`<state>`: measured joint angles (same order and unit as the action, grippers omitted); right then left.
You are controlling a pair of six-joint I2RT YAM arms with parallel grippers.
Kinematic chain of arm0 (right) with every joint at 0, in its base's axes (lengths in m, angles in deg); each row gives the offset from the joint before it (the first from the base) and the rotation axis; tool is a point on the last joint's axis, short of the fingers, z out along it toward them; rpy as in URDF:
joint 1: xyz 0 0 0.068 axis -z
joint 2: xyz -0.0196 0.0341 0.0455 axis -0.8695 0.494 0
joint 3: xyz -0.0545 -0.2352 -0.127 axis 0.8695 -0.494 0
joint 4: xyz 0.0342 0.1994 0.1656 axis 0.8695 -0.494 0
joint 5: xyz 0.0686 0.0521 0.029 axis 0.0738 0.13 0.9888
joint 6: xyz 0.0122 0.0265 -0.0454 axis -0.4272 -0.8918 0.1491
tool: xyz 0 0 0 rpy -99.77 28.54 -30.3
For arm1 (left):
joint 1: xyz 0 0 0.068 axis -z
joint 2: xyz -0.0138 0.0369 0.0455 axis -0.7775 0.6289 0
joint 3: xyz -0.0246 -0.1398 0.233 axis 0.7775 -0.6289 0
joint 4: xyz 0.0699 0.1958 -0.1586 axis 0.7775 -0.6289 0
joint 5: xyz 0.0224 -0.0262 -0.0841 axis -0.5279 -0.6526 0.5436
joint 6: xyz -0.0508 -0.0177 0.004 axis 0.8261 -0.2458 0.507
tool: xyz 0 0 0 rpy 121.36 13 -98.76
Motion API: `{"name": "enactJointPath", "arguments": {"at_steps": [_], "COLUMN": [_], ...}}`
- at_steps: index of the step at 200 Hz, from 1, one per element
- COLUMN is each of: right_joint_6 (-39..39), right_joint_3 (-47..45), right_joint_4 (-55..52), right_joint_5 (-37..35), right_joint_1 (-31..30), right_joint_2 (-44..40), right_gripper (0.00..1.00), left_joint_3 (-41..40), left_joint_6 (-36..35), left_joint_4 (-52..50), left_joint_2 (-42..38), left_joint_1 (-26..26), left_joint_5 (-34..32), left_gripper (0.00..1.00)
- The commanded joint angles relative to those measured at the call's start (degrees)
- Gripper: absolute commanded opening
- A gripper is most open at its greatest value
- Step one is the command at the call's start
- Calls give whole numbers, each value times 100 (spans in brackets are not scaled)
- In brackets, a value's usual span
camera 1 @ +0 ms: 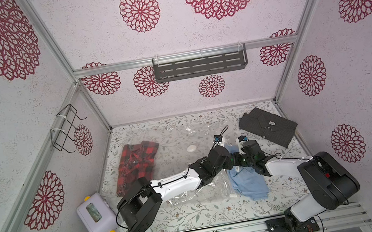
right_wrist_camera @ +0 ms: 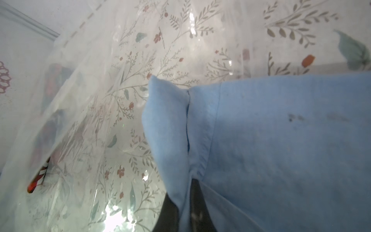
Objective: Place the folded shirt into the vacuum bag
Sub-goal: Place the shirt in the vacuum bag.
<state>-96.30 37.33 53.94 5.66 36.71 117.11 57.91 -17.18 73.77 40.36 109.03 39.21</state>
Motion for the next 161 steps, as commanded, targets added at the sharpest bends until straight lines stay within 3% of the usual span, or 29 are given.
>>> {"name": "enactJointPath", "arguments": {"at_steps": [1, 28, 46, 56, 92, 136, 161], "right_joint_6": [-51, -84, -65, -64, -113, 9, 121], "right_joint_3": [489, 670, 608, 494, -85, -729, -1209], "right_joint_4": [-146, -60, -138, -170, -278, -821, -1153], "right_joint_5": [-170, 67, 100, 83, 42, -31, -32], "right_joint_1": [-13, -6, -9, -13, 62, 526, 1057], "right_joint_2": [217, 317, 104, -88, -1057, -2298, -2985], "right_gripper": [0, 0, 16, 30, 60, 83, 86], "left_joint_3": [95, 91, 47, 23, 93, 153, 417], "left_joint_6": [-42, -59, -71, -70, -134, -220, -304], "left_joint_4": [79, 77, 58, 26, -192, -307, -630], "left_joint_2": [-121, 22, 79, 83, 195, 157, 266], "left_joint_1": [206, 280, 282, 282, 282, 281, 265], "left_joint_5": [28, -135, -309, -396, -613, -695, -711], "left_gripper": [0, 0, 0, 0, 0, 0, 0]}}
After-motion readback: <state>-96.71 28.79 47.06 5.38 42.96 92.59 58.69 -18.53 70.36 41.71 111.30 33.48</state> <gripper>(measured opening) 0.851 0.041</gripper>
